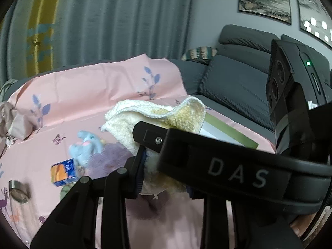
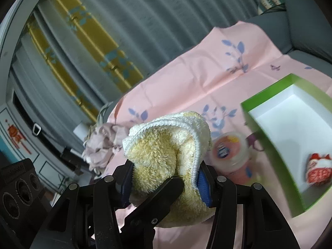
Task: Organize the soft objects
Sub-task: 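Lower the towel into the green box with the right gripper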
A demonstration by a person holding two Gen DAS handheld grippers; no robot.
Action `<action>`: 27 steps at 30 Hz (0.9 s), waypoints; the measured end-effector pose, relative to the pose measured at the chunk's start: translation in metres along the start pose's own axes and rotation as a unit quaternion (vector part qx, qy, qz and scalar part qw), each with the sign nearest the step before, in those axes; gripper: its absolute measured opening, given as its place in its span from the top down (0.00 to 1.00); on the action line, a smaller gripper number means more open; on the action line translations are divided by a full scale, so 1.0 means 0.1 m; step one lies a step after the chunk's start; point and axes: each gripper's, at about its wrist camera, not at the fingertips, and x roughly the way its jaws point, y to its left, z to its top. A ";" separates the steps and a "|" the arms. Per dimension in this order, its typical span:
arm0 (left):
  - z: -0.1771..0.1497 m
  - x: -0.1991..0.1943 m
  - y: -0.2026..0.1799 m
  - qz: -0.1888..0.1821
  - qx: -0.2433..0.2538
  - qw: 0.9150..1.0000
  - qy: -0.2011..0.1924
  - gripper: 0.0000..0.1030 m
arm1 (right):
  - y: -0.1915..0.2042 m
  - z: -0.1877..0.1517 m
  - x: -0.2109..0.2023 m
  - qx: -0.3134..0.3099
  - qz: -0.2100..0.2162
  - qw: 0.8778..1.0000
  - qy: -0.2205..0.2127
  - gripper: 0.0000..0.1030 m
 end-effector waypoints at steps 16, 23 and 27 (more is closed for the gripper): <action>0.31 0.52 -0.59 -0.092 0.066 0.993 0.013 0.72 | -0.57 0.32 -0.49 0.060 -0.073 0.990 -0.100 0.50; 0.35 0.80 -0.81 -0.126 0.083 0.988 0.037 0.71 | -0.87 0.38 -0.63 0.094 -0.115 0.982 -0.118 0.58; 0.31 0.95 -0.92 -0.146 0.072 0.985 0.050 0.72 | -1.03 0.40 -0.68 0.112 -0.142 0.976 -0.118 0.61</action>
